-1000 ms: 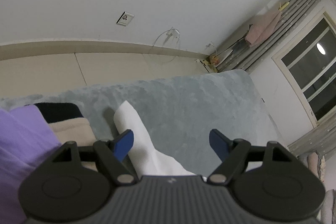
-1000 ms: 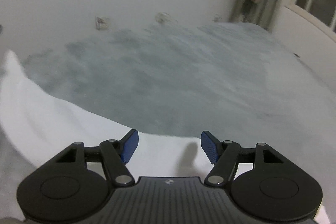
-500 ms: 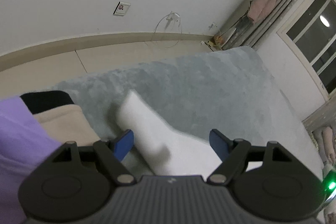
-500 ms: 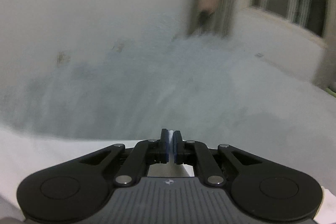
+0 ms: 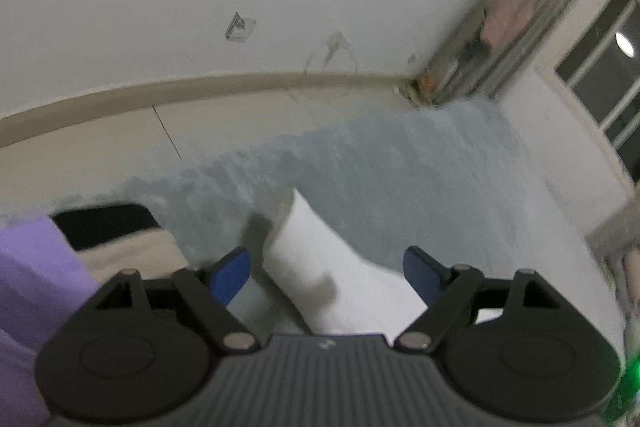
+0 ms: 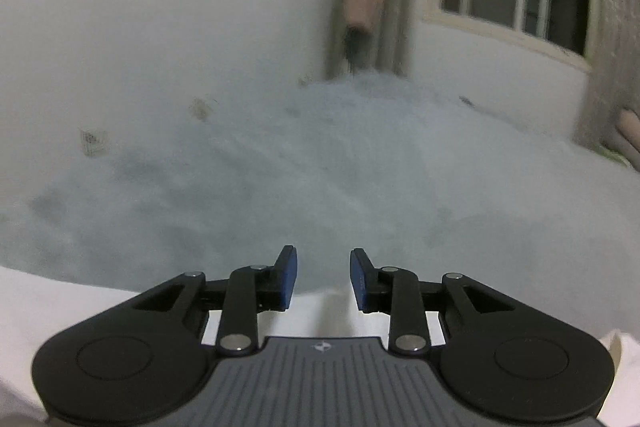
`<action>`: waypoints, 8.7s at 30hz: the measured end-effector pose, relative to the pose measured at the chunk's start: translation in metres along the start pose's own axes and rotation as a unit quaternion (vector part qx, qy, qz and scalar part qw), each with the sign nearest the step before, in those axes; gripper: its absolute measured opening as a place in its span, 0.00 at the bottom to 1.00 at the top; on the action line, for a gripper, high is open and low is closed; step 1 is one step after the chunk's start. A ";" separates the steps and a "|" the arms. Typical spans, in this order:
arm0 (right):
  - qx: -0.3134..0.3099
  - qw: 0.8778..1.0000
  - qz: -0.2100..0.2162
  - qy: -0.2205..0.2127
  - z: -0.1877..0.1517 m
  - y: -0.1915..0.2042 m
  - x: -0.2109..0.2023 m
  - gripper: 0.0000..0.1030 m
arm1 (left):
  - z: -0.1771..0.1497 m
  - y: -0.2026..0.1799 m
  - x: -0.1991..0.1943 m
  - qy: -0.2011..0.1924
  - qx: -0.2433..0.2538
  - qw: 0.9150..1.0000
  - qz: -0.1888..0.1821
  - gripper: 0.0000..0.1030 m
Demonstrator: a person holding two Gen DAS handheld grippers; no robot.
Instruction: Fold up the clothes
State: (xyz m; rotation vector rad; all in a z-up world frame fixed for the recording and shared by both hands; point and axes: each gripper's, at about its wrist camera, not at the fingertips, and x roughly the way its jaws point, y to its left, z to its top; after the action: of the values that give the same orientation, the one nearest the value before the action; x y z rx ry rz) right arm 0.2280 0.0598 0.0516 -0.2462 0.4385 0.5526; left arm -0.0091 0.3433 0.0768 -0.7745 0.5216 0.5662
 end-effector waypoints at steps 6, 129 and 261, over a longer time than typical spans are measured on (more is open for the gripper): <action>-0.140 0.971 0.192 0.005 -0.007 0.083 -0.049 0.29 | 0.005 0.007 -0.024 -0.053 -0.028 0.998 0.027 0.81; 0.030 0.894 0.447 0.024 -0.007 0.101 -0.071 0.65 | 0.013 0.024 -0.009 -0.018 -0.060 0.998 -0.028 0.81; -0.060 0.980 -0.170 0.084 -0.102 -0.242 -0.131 0.46 | -0.117 -0.272 0.074 0.024 0.468 0.883 -0.028 0.49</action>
State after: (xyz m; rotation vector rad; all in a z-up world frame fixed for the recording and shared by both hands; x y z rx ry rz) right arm 0.2281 -0.2335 0.0491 -0.4766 0.5139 0.2241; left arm 0.1933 0.1157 0.0944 0.1249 0.7278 0.1815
